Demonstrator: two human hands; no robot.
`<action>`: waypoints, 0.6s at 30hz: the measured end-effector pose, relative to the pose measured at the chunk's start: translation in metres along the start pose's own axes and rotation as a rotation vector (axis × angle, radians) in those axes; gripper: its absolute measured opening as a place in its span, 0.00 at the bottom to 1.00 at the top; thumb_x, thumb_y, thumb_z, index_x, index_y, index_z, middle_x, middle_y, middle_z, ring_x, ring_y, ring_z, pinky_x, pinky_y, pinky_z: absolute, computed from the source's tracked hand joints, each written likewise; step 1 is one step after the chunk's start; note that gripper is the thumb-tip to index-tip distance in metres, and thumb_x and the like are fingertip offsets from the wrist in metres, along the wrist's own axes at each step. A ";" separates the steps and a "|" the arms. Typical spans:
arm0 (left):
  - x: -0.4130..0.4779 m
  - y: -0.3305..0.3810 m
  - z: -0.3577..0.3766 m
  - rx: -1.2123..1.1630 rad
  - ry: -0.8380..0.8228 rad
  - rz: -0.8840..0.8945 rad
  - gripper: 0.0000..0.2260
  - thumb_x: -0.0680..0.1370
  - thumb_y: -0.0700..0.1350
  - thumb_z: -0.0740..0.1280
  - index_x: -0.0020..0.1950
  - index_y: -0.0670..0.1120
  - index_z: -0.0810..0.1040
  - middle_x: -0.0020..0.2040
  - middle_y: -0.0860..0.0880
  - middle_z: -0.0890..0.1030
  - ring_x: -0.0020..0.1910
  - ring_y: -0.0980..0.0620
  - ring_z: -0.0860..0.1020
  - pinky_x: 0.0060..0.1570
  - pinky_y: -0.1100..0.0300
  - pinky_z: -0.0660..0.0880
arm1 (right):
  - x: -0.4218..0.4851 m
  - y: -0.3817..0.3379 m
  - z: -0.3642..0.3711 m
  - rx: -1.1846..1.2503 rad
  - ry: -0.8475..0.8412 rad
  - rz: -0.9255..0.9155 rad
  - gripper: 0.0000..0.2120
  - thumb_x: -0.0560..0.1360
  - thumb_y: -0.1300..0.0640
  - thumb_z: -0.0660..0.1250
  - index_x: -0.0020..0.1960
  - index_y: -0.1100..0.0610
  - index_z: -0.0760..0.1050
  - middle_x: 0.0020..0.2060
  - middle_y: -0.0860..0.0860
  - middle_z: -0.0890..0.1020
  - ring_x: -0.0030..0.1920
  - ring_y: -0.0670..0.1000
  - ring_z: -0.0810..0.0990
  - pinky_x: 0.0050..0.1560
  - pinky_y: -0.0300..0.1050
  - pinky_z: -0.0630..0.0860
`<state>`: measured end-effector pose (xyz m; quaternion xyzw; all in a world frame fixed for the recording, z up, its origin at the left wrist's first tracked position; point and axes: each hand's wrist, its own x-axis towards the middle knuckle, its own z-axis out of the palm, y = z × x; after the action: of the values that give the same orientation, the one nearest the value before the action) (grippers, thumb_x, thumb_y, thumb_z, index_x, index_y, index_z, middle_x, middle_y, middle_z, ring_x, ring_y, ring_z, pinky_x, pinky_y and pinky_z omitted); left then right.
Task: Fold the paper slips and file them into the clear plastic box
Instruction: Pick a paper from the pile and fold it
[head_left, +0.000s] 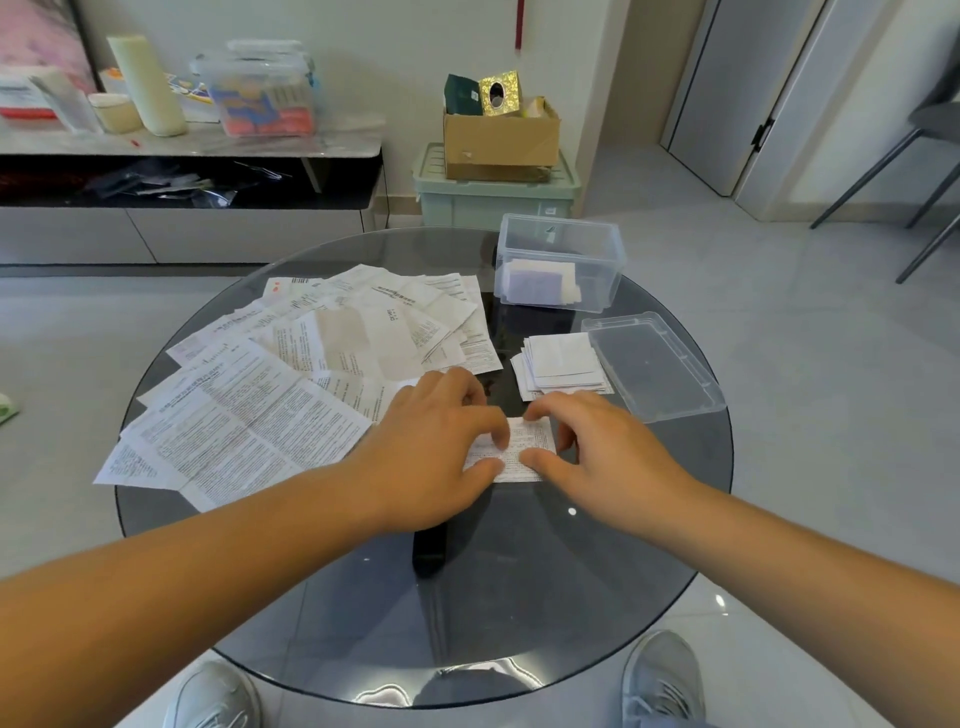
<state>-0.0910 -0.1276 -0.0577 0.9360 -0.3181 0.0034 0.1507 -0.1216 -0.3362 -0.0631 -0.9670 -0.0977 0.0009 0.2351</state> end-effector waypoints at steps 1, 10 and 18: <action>0.000 0.000 0.000 0.016 -0.024 -0.011 0.11 0.79 0.59 0.64 0.61 0.61 0.76 0.60 0.55 0.68 0.60 0.53 0.65 0.61 0.55 0.63 | -0.001 -0.001 0.000 -0.011 -0.009 0.002 0.14 0.77 0.42 0.67 0.61 0.43 0.73 0.44 0.39 0.69 0.43 0.42 0.72 0.41 0.39 0.68; 0.009 -0.002 -0.007 -0.097 -0.204 -0.132 0.12 0.76 0.64 0.67 0.58 0.66 0.72 0.60 0.57 0.64 0.63 0.54 0.61 0.67 0.51 0.57 | -0.006 -0.006 0.005 -0.013 -0.019 0.049 0.17 0.74 0.37 0.68 0.60 0.42 0.73 0.51 0.45 0.70 0.56 0.48 0.72 0.57 0.46 0.70; 0.012 -0.014 -0.028 -0.203 -0.386 -0.122 0.16 0.77 0.51 0.72 0.61 0.67 0.76 0.63 0.56 0.66 0.61 0.54 0.65 0.67 0.52 0.67 | -0.005 0.004 -0.008 0.067 -0.142 0.090 0.13 0.76 0.45 0.70 0.59 0.36 0.76 0.50 0.43 0.71 0.55 0.47 0.74 0.63 0.52 0.73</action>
<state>-0.0703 -0.1157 -0.0335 0.9169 -0.2823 -0.2168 0.1803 -0.1251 -0.3436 -0.0582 -0.9595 -0.0704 0.0832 0.2597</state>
